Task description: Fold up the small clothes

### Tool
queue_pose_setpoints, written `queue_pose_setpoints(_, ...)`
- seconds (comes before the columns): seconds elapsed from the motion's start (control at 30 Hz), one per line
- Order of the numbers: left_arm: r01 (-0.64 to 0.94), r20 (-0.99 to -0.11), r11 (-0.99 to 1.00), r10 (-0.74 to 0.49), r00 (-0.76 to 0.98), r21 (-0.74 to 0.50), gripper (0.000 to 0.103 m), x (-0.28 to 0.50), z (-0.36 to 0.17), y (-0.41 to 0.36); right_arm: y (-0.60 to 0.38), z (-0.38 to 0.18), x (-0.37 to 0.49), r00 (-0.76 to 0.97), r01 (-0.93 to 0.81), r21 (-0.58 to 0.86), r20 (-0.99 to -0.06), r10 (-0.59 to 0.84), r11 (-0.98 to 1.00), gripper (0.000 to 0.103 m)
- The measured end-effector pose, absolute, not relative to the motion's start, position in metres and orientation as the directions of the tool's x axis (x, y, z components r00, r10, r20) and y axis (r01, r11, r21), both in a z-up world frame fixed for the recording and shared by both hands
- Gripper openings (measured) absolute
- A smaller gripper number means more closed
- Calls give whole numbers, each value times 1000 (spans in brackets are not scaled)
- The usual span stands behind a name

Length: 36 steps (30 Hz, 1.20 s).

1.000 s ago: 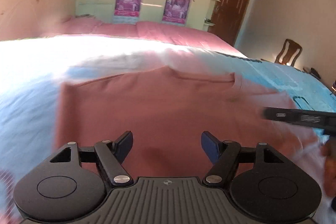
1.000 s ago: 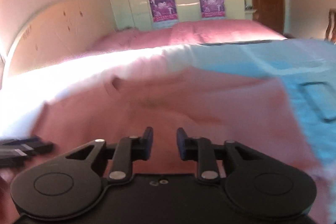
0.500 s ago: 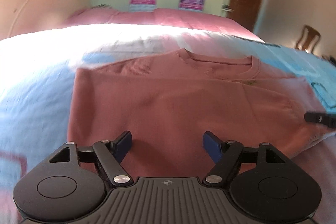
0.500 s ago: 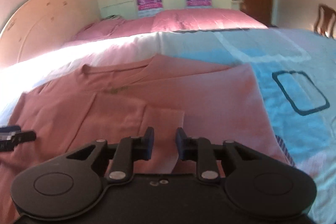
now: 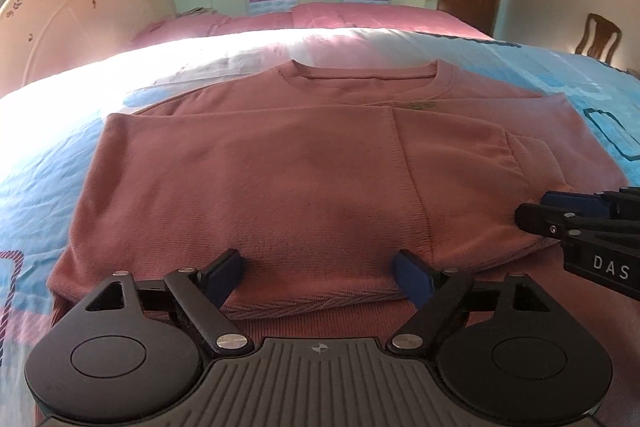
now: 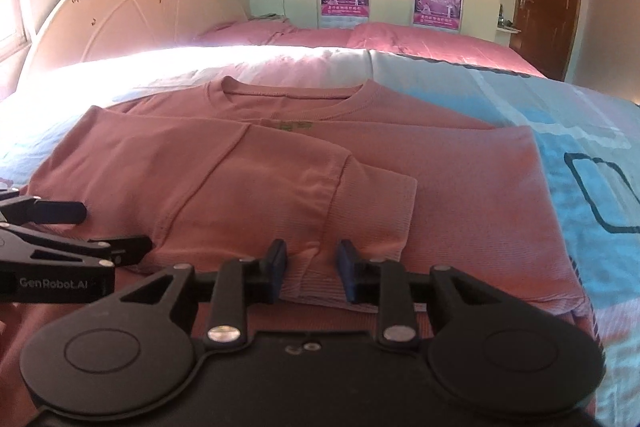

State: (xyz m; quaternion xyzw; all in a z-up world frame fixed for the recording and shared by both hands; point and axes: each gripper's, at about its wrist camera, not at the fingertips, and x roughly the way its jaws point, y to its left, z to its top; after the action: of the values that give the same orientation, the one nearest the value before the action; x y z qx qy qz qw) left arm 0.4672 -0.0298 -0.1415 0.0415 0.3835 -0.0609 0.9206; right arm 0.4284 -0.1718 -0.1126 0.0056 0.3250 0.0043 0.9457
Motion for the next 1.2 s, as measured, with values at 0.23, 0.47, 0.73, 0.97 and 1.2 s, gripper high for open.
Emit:
queue_pose_setpoints(0.23, 111, -717, 992, -37, 696, 57, 84, 467, -141, -36, -174, -105, 425, 784, -17, 32, -620, 33, 999, 27)
queue_pose_setpoints(0.47, 105, -724, 992, -24, 690, 68, 90, 471, -143, -35, -182, -111, 423, 785, -11, 77, -617, 57, 997, 28)
queue_pose_setpoints(0.73, 90, -714, 994, -21, 700, 59, 92, 407, -126, 16, -227, -80, 365, 798, -10, 175, -592, 114, 984, 42)
queue_pose_setpoints(0.97, -21, -755, 1000, 29, 655, 20, 86, 299, -133, 107, -319, -101, 252, 697, 179, 370, -702, 148, 911, 28)
queue_pose_setpoints(1.2, -16, -727, 944, -242, 642, -328, 74, 232, -144, 151, -343, -122, 164, 708, 281, 581, -663, 244, 764, 52)
